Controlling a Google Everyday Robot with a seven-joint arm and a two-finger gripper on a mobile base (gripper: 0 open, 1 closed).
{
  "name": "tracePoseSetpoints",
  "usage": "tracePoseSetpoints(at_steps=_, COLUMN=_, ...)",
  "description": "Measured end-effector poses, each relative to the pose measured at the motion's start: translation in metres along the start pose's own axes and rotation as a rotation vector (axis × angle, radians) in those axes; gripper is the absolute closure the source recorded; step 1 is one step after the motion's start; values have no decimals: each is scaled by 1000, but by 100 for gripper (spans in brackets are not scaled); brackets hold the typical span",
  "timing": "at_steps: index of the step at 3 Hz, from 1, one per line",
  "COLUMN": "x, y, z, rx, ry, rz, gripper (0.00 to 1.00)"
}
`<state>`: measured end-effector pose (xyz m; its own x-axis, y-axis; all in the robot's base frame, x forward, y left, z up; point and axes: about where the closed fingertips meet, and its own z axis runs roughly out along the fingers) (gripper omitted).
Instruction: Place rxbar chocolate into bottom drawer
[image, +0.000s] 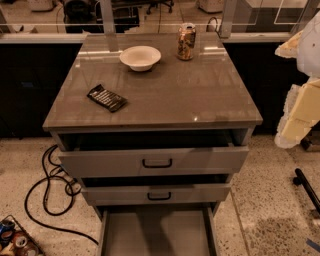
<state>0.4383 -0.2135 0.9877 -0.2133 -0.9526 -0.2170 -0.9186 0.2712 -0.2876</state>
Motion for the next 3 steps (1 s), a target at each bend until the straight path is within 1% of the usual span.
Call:
tracePoseSetpoints(at_steps=1, x=0, y=0, z=0, rx=0, ry=0, rz=0, gripper=0)
tracePoseSetpoints(at_steps=2, x=-6, y=-7, z=4, rx=22, ry=-26, rz=22, gripper=0)
tracePoseSetpoints(at_steps=3, x=-20, y=-18, z=18, rx=71, ry=-75, rz=80, gripper=0)
